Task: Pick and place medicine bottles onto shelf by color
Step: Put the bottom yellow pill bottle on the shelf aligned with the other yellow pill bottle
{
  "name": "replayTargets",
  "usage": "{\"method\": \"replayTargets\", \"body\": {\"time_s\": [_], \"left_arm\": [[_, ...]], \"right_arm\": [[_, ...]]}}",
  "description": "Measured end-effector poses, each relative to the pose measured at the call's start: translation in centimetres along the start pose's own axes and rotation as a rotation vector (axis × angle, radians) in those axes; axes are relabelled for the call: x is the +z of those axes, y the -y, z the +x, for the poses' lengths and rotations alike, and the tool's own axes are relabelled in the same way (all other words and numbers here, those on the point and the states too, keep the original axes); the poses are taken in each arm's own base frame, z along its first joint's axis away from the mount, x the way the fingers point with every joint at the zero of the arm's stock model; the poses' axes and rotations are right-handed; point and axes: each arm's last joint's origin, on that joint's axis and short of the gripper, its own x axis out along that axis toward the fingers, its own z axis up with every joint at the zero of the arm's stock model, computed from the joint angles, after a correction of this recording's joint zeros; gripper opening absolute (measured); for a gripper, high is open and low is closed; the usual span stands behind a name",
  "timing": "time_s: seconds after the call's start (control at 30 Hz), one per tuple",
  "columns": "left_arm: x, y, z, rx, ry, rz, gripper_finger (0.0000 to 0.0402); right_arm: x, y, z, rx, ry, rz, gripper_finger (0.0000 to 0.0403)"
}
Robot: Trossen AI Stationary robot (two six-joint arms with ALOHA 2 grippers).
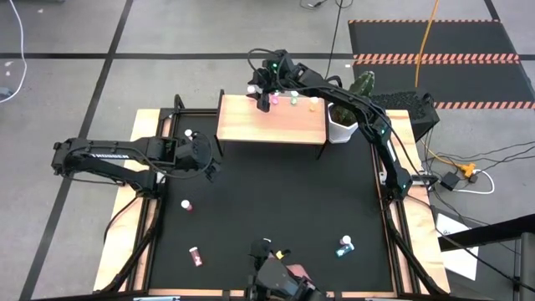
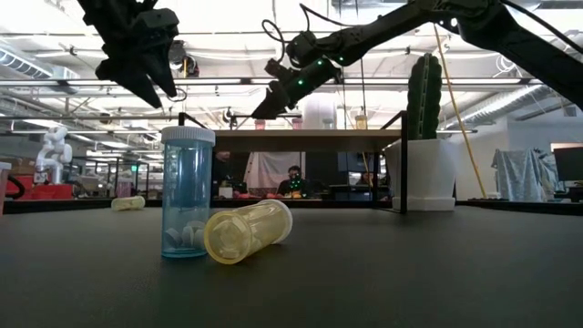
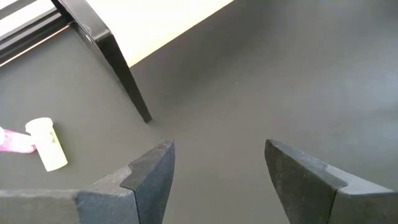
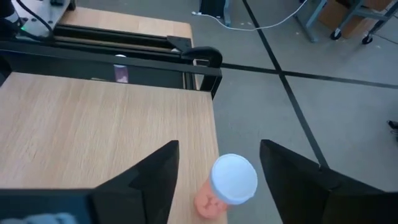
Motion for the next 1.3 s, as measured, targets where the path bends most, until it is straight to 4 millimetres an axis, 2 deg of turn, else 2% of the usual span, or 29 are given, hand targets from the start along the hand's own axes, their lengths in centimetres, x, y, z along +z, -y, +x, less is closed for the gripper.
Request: {"method": "replayTargets", "body": {"time_s": [0.2,0.33,0.43,0.6,0.77,1.0,1.1,1.3], "left_arm": [[-0.1,0.1,0.0,-0.011,-0.009,-0.011,0.0248],[-0.1,0.1,0.0,-0.021,-0.018,-0.012,0.0248],[-0.1,0.1,0.0,-0.021,-0.019,0.004,0.0248],[0.0,0.0,0.0,-0.018,-0.016,0.077,0.0248],[0.0,0.0,0.1,-0.062,-0.049,0.078,0.0248],[-0.8,0.9,-0.3,-0.163,-0.113,0.139,0.0248],[-1.4,1.6,-0.7,-0.200,-0.128,0.196,0.0248],[-2.9,2.9,-1.5,-0.278,-0.151,0.336,0.0248]], "right_arm": [[1.1,0.0,-1.3,-0.015,0.026,0.003,0.0228],[3.0,-0.3,-3.3,-0.036,0.064,-0.011,0.0228],[5.1,-1.6,-5.3,-0.078,0.067,-0.017,0.0228],[9.5,-6.9,-8.0,-0.032,0.128,-0.044,0.0228],[11.7,-13.1,-9.3,-0.067,0.056,-0.045,0.0228],[12.4,-20.4,-10.3,0.067,-0.065,0.173,0.0228],[12.4,-23.2,-11.3,0.112,-0.136,0.282,0.0225],[10.7,-28.0,-15.0,-0.026,-0.406,0.419,0.0204]]}}
